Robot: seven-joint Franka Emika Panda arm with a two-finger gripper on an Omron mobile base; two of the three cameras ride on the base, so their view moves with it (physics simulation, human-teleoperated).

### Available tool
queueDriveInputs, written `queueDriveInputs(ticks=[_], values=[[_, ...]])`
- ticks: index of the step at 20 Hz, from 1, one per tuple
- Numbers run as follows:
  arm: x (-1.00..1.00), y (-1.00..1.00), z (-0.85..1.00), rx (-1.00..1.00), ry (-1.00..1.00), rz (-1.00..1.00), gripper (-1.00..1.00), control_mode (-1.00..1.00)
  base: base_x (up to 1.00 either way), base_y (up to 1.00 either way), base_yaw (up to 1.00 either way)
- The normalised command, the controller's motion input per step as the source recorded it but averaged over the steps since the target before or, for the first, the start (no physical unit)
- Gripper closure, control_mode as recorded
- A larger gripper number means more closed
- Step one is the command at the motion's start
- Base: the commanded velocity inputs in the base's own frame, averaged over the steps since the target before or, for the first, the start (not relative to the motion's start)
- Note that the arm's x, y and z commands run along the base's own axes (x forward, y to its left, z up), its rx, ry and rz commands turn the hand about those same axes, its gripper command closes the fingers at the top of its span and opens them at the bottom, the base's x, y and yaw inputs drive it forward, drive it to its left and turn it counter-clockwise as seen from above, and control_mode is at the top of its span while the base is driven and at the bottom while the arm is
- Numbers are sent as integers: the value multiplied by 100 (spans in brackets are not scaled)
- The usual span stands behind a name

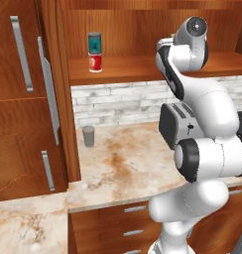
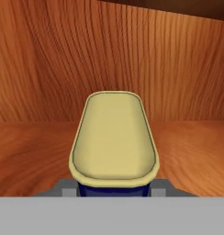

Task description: Stack two cans on top of the other two cans in the cabinet.

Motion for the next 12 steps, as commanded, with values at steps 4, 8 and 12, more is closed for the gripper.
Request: queueDriveInputs(ticks=[4,8,12], values=[[0,-3,-2,3,0,0,100,-100,0,0,0],[-3,-2,0,3,0,0,100,-100,0,0,0],[-2,0,-9,4,0,0,100,-100,0,0,0]])
